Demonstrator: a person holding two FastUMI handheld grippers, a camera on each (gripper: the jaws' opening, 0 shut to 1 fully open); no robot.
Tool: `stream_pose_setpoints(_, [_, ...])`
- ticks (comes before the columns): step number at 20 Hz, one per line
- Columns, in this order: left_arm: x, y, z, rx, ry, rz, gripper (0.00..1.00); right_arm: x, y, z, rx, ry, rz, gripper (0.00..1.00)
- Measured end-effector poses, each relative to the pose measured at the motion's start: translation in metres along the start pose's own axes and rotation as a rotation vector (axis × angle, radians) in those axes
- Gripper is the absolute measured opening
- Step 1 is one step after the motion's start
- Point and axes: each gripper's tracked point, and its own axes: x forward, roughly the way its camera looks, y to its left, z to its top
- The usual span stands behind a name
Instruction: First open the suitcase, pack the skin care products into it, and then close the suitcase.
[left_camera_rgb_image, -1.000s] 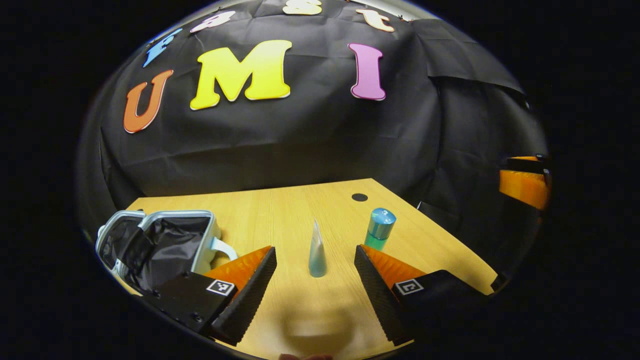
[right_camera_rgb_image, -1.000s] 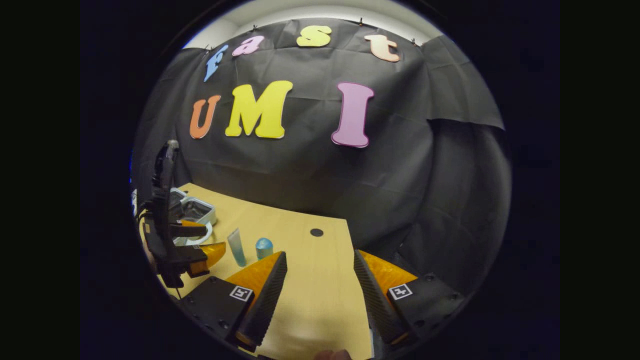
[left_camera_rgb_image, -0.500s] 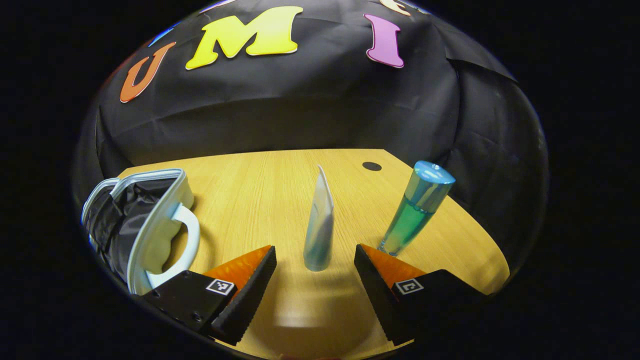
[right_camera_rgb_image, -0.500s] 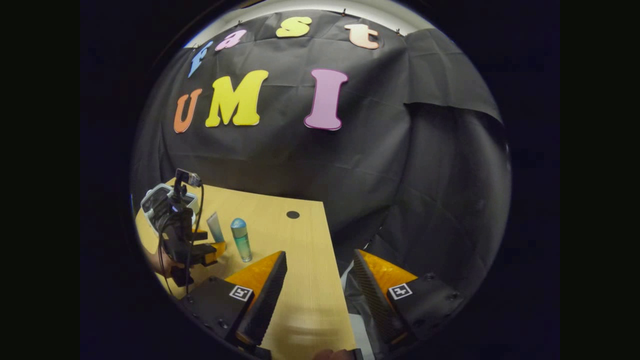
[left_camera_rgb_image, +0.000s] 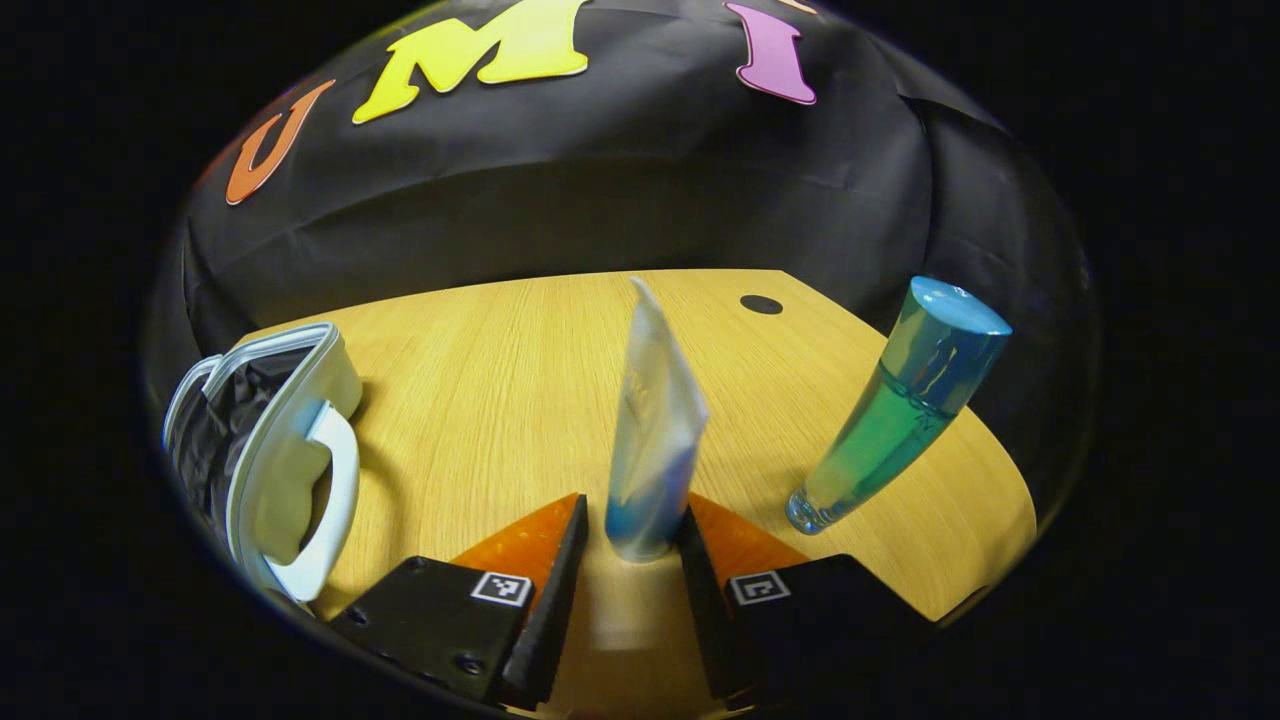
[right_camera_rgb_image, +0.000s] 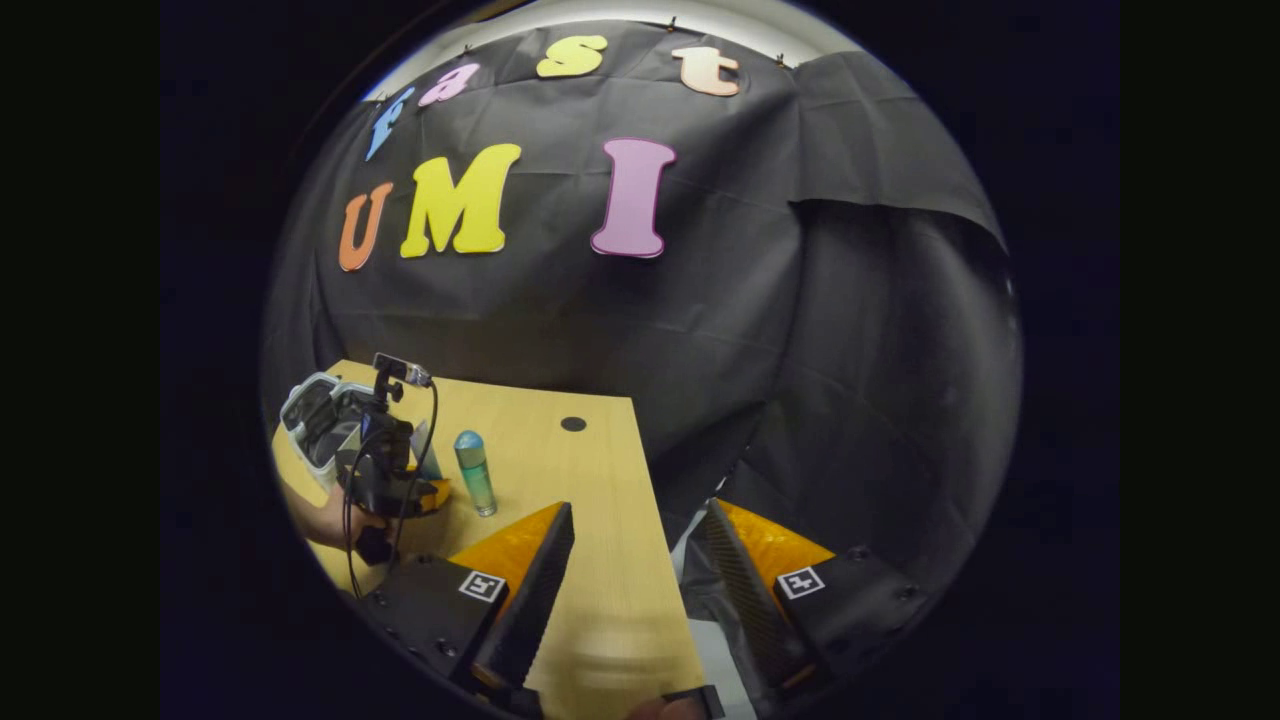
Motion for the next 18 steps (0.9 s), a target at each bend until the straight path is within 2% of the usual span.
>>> stream_pose_setpoints(2, [0.000, 0.001, 0.000, 0.018, 0.005, -0.003, 0.44, -0.002, 0.005, 0.000, -0.007, -0.001, 0.005, 0.80])
stream_pose_setpoints(7, [-0.018, -0.002, 0.003, -0.015, 0.030, -0.083, 0.39, -0.001, 0.021, 0.004, -0.021, -0.016, 0.032, 0.80])
stream_pose_setpoints(8, [-0.025, -0.002, 0.007, -0.024, 0.023, -0.093, 0.46, 0.001, 0.025, 0.002, -0.023, -0.015, 0.042, 0.80])
stream_pose_setpoints(9, [-0.034, -0.001, 0.013, -0.035, 0.010, -0.103, 0.45, 0.004, 0.029, 0.001, -0.026, -0.015, 0.054, 0.79])
stream_pose_setpoints(10, [-0.043, -0.001, 0.020, -0.048, -0.003, -0.115, 0.37, 0.007, 0.034, 0.000, -0.028, -0.016, 0.065, 0.80])
stream_pose_setpoints(14, [-0.096, 0.014, 0.049, -0.088, -0.063, -0.130, 0.36, 0.032, 0.086, -0.018, -0.027, 0.016, 0.189, 0.80])
stream_pose_setpoints(15, [-0.114, 0.020, 0.053, -0.101, -0.061, -0.131, 0.36, 0.044, 0.109, -0.030, -0.009, 0.049, 0.247, 0.80])
stream_pose_setpoints(18, [-0.161, 0.041, 0.057, -0.149, -0.065, -0.096, 0.36, 0.072, 0.145, -0.044, 0.035, 0.089, 0.301, 0.80])
